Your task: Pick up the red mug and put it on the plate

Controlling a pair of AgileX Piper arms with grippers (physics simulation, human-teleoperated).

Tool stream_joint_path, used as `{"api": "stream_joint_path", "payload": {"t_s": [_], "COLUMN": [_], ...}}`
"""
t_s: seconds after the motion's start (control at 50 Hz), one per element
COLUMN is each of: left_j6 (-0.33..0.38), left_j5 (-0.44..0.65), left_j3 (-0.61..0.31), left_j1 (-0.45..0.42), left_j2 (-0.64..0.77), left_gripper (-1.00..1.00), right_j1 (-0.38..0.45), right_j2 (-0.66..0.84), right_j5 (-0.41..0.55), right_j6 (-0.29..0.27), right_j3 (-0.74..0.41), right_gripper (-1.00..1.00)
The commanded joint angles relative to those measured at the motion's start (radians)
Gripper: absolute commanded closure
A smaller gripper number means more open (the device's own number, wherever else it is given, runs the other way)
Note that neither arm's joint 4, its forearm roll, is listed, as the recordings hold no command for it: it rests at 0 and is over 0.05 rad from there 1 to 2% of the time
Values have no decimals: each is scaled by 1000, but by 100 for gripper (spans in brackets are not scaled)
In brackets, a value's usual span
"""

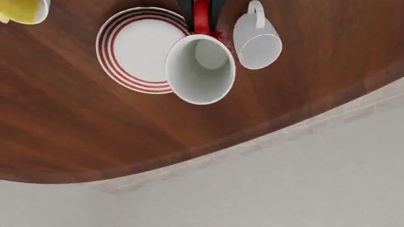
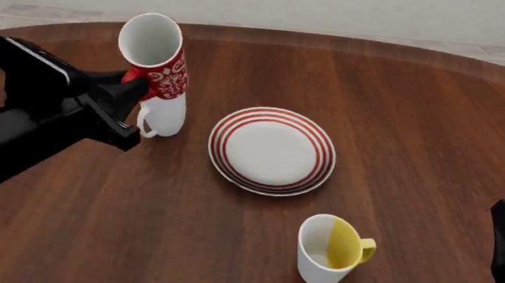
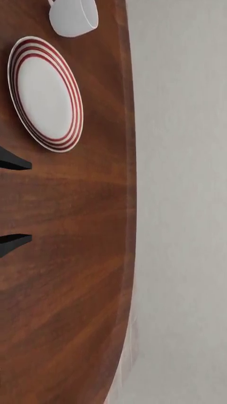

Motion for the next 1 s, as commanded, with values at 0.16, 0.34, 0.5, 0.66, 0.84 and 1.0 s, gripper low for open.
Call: {"api": "stream_joint_path", "payload": {"t_s": [0.16, 0.34, 0.5, 0.66, 0.84, 1.0], "left_j6": [-58, -93, -109, -115, -137, -148], "left_j5": [-40, -53, -64, -76, -87, -101], "left_j3": [-181, -237, -273, -303, -353, -384], "left_j1": [-111, -138, -163, -185, -189, -186], "left_j2": [224, 288, 338, 400, 501, 584], "left_gripper": [100, 100, 100, 100, 100, 100], "right_j1": [-5, -5, -5, -5, -7, -11], "right_j2": [20, 31, 27, 25, 17, 12], "right_j5": [-23, -34, -31, -29, -22, -18], "right_j6": [5, 0, -3, -6, -4, -1], "right_j3": [5, 5, 5, 6, 6, 6], "right_gripper": [-100, -100, -100, -100, -100, -100]}}
